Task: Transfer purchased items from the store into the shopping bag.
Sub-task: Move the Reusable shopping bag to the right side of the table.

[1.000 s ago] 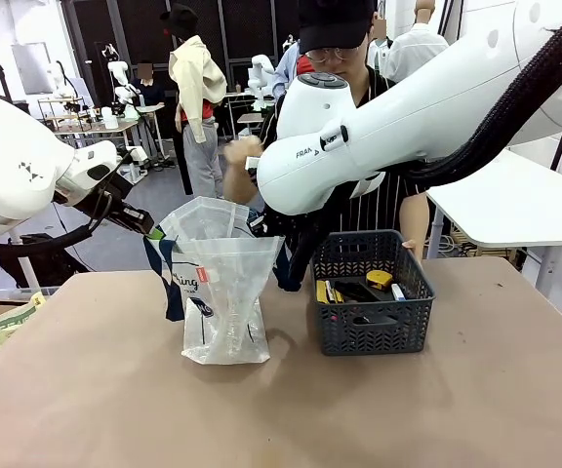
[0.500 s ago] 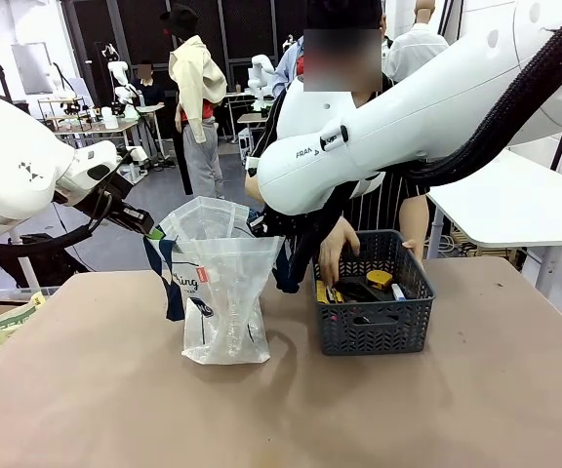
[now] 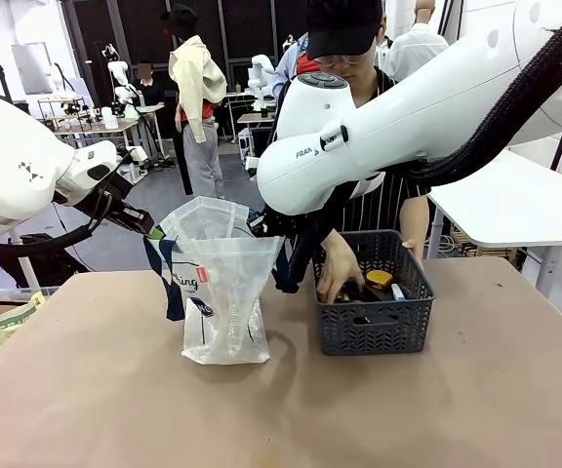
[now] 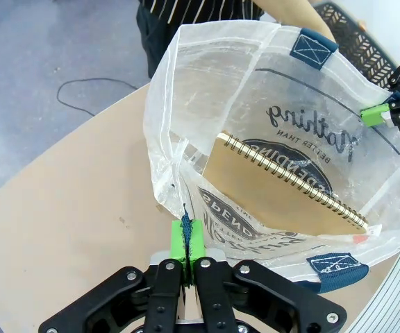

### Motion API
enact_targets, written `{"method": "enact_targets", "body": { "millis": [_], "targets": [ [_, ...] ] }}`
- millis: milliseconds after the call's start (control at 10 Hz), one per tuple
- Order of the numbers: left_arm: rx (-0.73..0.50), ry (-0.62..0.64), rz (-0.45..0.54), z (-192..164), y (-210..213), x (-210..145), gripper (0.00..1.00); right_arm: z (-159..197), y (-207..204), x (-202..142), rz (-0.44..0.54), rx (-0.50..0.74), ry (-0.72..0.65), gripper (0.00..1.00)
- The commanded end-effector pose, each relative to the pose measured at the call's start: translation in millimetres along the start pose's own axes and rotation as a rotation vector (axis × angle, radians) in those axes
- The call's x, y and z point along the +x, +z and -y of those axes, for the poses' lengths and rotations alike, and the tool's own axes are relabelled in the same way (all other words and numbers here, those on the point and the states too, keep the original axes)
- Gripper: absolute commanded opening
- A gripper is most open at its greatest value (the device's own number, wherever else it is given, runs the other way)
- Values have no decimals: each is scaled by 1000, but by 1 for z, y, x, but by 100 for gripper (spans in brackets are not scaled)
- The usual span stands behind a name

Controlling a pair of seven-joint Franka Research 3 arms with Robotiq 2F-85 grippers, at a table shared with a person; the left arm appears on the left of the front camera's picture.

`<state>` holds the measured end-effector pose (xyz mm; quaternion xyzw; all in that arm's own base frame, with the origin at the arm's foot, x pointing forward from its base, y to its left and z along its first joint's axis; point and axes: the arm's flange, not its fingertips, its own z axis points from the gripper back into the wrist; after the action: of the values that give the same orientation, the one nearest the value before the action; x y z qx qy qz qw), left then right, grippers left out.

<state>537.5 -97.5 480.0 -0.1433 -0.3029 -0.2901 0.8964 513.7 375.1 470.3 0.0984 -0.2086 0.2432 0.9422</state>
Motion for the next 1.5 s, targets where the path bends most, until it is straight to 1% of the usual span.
{"method": "enact_targets", "body": {
  "millis": [0,1400],
  "targets": [
    [5,-12,1,-3,2,1,0,1,2,-1,-1,4,-7,0],
    [5,-12,1,-3,2,1,0,1,2,-1,-1,4,-7,0]
  ]
}}
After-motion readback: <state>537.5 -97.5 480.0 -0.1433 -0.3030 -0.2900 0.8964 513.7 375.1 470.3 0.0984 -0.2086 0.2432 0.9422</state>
